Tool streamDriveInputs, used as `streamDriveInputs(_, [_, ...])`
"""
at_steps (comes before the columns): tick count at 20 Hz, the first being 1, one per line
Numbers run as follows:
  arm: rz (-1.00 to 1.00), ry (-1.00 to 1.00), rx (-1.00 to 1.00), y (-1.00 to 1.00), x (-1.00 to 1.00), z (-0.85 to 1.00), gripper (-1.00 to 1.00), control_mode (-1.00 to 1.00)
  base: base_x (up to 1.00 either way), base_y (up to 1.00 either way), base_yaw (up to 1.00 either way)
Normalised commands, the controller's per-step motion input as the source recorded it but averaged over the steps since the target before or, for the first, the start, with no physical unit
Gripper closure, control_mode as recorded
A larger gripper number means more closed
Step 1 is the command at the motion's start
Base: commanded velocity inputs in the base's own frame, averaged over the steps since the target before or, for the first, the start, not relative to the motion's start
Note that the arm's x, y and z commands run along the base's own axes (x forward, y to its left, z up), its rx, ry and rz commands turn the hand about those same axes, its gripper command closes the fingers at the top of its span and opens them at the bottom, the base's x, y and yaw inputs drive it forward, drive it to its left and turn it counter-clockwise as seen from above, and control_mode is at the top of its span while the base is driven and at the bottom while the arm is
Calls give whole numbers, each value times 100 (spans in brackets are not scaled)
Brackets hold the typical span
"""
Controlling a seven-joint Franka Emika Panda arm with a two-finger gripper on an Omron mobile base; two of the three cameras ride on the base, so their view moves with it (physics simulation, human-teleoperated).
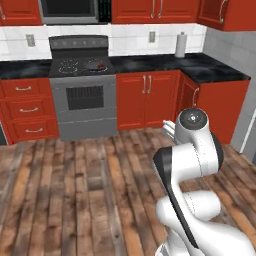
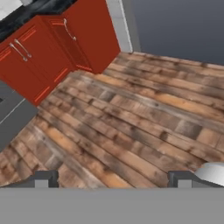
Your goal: Take the chicken drumsticks from the pan and place one on each plate on the dining counter.
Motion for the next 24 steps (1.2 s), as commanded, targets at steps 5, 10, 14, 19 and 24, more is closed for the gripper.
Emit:
streamDriveInputs(5, [0, 0, 0, 0, 0, 0, -100, 100, 100, 7, 0])
streamDriveInputs(10, [0, 0, 0, 0, 0, 0, -100, 100, 100, 9, 0])
streamDriveInputs(14, [0, 0, 0, 0, 0, 0, -100, 100, 100, 12, 1])
streamDriveInputs(19, [0, 0, 0, 0, 0, 0, -100, 100, 100, 17, 4])
streamDriveInputs(24, [0, 0, 0, 0, 0, 0, -100, 100, 100, 9, 10])
